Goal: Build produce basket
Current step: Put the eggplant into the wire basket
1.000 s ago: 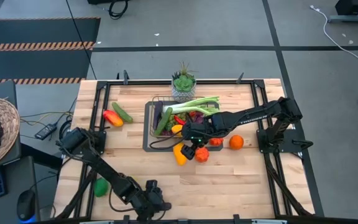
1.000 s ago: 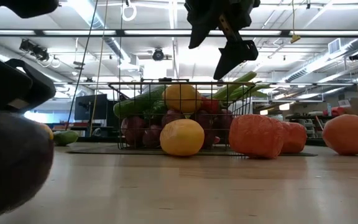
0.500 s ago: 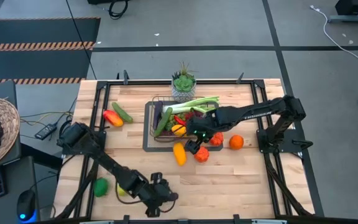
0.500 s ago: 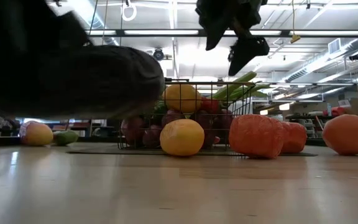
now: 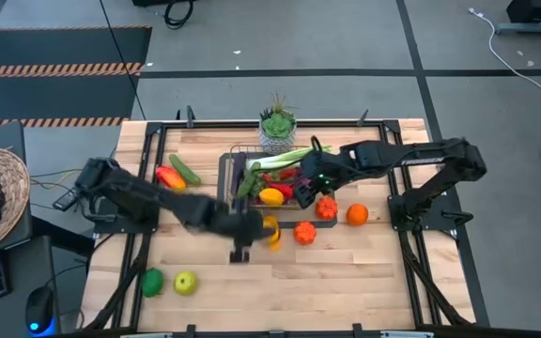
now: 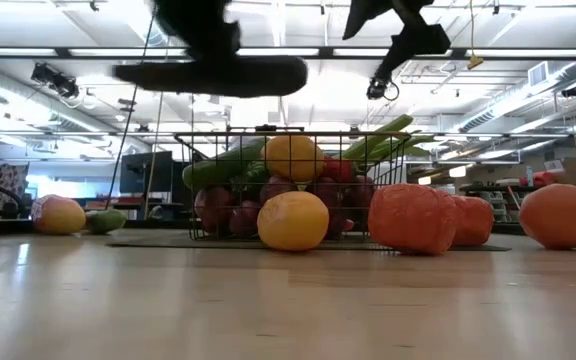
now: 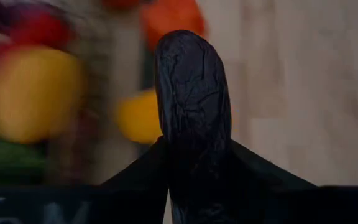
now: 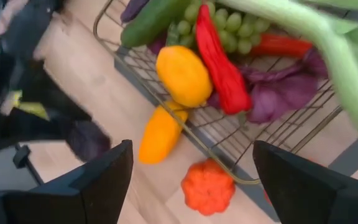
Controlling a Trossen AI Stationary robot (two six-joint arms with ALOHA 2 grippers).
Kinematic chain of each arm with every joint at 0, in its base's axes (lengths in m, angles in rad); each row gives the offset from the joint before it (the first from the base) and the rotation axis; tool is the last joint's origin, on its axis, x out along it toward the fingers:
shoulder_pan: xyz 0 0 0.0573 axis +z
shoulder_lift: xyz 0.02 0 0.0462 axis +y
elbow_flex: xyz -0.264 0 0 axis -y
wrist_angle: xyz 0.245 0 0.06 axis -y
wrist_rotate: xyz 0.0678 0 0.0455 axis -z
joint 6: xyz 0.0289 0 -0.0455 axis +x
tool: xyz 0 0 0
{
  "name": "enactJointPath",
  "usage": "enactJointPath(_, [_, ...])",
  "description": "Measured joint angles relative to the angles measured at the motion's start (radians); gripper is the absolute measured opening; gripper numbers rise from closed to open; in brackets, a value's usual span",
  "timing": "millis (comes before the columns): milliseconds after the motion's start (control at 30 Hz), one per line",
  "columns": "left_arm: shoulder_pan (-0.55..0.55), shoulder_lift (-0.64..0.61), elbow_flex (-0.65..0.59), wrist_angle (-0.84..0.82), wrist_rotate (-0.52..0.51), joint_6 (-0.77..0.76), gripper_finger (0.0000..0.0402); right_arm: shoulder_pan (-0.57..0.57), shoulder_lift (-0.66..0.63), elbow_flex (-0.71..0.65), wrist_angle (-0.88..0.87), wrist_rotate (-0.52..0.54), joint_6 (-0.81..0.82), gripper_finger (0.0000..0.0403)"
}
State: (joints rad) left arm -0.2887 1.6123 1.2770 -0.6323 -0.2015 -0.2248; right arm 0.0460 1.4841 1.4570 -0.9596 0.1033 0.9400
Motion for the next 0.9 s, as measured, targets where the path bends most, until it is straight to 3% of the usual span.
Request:
enactJointPath(333, [0.276, -0.074, 0.0, 0.022, 0.095, 0.153, 0.0138, 0.003, 0.008, 0.0, 0.046, 0.006, -0.083, 0.0334])
enactJointPath(633, [0.397, -0.072, -0.001, 0.239, 0.111, 0.134, 0.0145, -0.011, 0.018, 0.0, 0.082, 0.014, -0.234, 0.0334])
enactJointPath(900, [0.454, -0.032, -0.001, 0.381, 0.111, 0.089, 0.0149, -0.038, 0.018, 0.0, 0.086, 0.019, -0.252, 0.0334])
